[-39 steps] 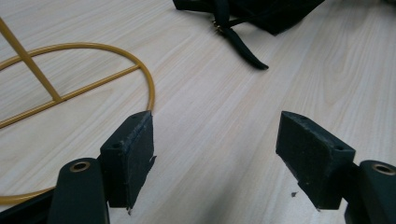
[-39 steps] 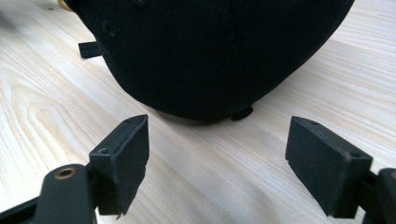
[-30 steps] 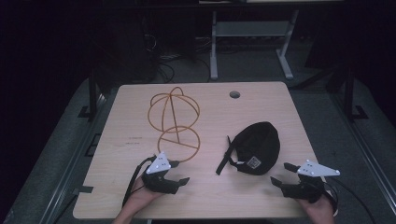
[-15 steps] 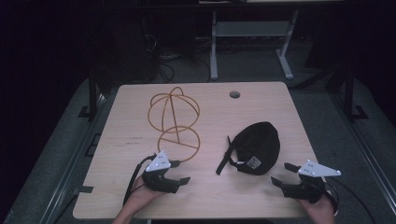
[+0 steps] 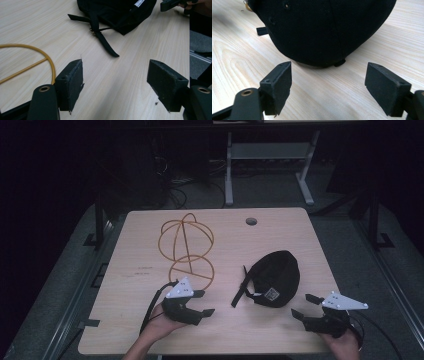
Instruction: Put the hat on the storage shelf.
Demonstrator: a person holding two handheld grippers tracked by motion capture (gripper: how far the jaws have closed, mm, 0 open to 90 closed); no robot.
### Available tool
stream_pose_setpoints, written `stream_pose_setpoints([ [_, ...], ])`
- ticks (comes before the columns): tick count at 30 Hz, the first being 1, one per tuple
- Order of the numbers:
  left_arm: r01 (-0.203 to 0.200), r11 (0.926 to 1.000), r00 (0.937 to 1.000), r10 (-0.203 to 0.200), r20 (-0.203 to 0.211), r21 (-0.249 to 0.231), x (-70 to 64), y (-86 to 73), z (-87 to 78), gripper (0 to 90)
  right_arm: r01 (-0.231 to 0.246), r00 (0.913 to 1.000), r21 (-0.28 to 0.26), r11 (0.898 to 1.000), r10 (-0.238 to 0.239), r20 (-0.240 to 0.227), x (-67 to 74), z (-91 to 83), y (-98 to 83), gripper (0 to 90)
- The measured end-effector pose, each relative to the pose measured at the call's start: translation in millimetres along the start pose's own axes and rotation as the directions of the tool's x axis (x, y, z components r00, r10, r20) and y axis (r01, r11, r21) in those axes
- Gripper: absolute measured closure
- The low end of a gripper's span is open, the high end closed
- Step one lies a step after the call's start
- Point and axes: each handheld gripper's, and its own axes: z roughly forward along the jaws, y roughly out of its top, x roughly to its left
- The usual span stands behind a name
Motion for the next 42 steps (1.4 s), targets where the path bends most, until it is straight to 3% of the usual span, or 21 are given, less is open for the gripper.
stream_pose_setpoints([
  [10, -0.055, 0.9984, 0.9969, 0.055, 0.057, 0.009, -13.8, 29.8, 18.6, 28.8, -0.001, 1.0, 0.001, 1.0, 0.001, -0.006, 1.4, 0.4, 0.3, 21.2],
  [18, -0.065, 0.9978, 0.9944, 0.063, 0.084, 0.012, -18.6, 48.0, 36.3, 28.8, -0.002, 1.0, -0.002, 1.0, 0.002, -0.008, 1.3, 0.3, 0.1, 21.0],
  [26, -0.099, 0.9941, 0.9884, 0.093, 0.12, 0.044, -26.8, 57.6, 53.9, 28.8, 0.002, 0.9999, -0.002, 1.0, -0.002, -0.011, 1.9, 0.8, 0.3, 21.0],
  [42, -0.124, 0.9911, 0.9812, 0.115, 0.156, 0.05, -34.8, 82.9, 82.5, 30.3, 0.015, 0.9997, 0.001, 1.0, -0.015, -0.021, 3.0, 2.6, 0.9, 21.0],
])
